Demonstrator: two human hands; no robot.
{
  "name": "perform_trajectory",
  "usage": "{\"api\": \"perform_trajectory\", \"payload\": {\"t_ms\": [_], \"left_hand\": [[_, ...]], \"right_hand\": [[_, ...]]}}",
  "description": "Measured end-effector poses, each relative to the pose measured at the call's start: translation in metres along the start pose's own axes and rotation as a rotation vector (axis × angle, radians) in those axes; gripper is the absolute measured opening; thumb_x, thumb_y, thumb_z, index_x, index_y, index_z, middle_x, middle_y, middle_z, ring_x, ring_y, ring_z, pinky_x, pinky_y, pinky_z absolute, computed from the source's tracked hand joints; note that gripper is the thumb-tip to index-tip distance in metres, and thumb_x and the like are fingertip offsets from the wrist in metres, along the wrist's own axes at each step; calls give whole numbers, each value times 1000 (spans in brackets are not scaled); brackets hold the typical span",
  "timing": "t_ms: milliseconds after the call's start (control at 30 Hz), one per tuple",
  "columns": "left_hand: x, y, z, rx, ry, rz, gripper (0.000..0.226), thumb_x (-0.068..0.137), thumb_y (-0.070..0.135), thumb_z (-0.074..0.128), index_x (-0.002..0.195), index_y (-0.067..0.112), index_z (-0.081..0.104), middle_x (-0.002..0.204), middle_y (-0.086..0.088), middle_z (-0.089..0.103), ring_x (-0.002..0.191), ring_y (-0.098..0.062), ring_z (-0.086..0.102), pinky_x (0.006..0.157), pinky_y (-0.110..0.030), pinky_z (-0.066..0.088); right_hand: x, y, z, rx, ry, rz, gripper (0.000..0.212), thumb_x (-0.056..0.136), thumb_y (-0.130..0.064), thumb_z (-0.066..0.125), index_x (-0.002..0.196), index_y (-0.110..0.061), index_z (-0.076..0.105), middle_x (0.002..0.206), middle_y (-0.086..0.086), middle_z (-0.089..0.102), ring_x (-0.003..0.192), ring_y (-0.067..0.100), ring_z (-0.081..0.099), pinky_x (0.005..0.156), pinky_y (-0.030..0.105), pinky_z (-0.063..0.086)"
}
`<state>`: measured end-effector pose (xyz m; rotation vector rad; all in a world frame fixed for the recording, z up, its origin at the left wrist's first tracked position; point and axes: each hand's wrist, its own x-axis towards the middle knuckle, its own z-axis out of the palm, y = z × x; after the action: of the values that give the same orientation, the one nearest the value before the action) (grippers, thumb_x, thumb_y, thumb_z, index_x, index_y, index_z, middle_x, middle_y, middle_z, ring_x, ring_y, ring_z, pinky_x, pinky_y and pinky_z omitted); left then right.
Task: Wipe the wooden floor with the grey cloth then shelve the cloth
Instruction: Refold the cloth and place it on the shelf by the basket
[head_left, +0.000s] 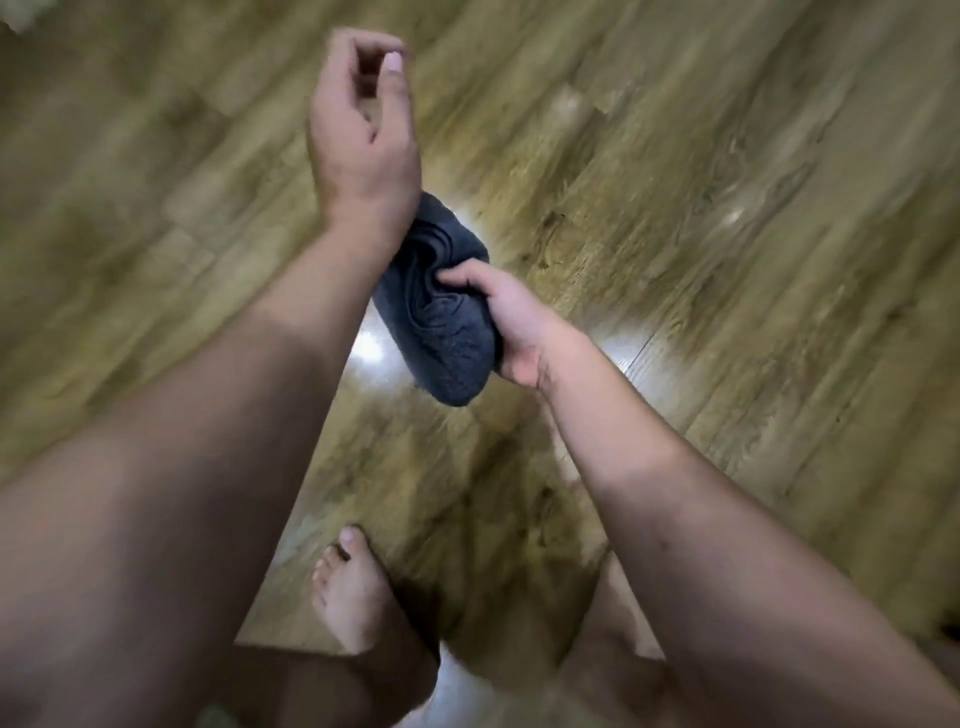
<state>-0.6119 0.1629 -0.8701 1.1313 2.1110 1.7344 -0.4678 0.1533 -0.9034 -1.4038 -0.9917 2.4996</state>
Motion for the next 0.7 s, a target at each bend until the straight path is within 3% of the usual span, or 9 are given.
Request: {"api": "perform_trajectory", "payload": {"t_ms": [67,133,233,300,367,467,633,700], "left_hand": [[17,46,-23,79,118,0,13,97,20,52,102,11,60,98,-4,59,90,-18,58,84,-41,50],[28,96,-42,190,149,-31,36,94,36,58,112,6,59,107,-6,57,102,-27,57,93,-47,46],[40,191,-63,310,-150,-307,79,76,74,56,129,17,51,125,-3,54,121,-25,52,104,-45,41],[59,252,-74,36,-347,-575,94,61,85,56,132,24,48,130,3,60,121,-20,59,106,-48,45],[93,312,-88,-204,-515,-727,89,60,87,59,131,33,52,121,8,71,107,-21,70,92,-56,54],[143,399,-105,-415,-626,-679,67,76,77,61,129,36,59,114,4,76,97,-23,75,68,-46,60],[206,533,-120,-603,-463,-541,37,103,47,47,123,23,66,115,-4,75,104,-25,73,85,-41,59],[223,583,-125,-673,-431,-509,34,105,39,46,125,18,65,118,-7,74,107,-26,71,84,-38,59]], "right_hand": [[-39,-42,18,28,36,-61,41,96,-26,61,129,-1,64,123,22,69,114,36,67,104,51,50],[-77,-87,38,79,91,-158,38,96,-33,64,125,-7,67,116,15,74,110,30,70,99,47,54],[-146,-173,77,8,197,-334,46,99,-49,57,129,-14,64,117,6,75,107,20,72,96,41,57],[-193,-231,101,-85,265,-449,48,99,-51,55,125,-13,67,113,3,76,105,17,72,99,42,55],[-244,-289,124,-166,277,-530,41,100,-46,57,116,-11,71,108,5,77,103,20,73,99,44,55],[-314,-369,148,-254,279,-636,34,101,-37,57,105,-7,73,104,13,77,103,27,72,95,49,56],[-423,-480,175,-353,319,-748,45,98,-37,61,96,8,68,100,28,72,85,33,71,86,63,54],[-461,-512,182,-341,305,-796,41,97,-35,61,98,5,68,102,25,73,82,27,68,86,60,56]]}}
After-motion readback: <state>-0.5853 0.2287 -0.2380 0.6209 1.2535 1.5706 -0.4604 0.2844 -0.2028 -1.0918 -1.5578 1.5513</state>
